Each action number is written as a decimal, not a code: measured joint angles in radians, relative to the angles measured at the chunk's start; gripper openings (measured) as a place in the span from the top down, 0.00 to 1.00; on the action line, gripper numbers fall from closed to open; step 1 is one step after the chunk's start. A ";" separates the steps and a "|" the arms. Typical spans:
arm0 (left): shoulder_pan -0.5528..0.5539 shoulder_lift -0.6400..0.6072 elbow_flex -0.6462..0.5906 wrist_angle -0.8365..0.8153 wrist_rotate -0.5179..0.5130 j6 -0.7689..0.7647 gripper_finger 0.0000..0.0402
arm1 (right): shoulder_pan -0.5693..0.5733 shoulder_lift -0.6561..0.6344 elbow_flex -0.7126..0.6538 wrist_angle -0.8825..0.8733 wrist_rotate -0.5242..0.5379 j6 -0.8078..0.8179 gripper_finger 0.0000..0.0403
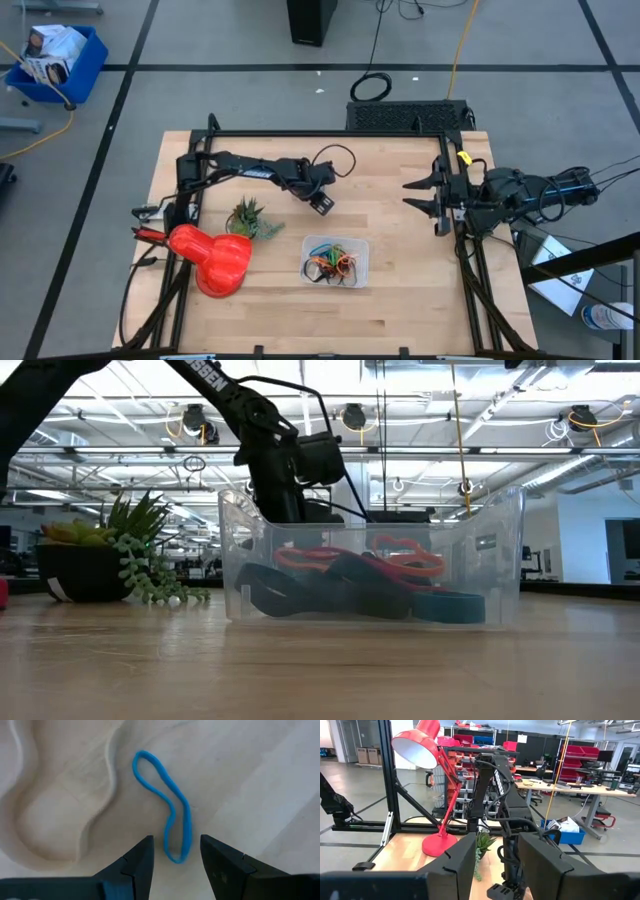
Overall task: Pick and place rubber bands into bin
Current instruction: Put the blue rubber band into the bin
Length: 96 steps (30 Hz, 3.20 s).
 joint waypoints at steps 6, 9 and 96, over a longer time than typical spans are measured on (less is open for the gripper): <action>-0.018 0.024 0.004 0.005 -0.022 -0.001 0.58 | 0.000 0.000 0.000 0.001 0.000 -0.012 0.65; -0.022 0.025 0.004 -0.001 -0.026 -0.010 0.58 | 0.000 0.000 0.000 0.001 0.000 -0.014 0.65; -0.217 -0.083 -0.001 0.134 0.900 0.618 0.98 | 0.000 0.029 -0.045 0.010 0.105 0.101 0.65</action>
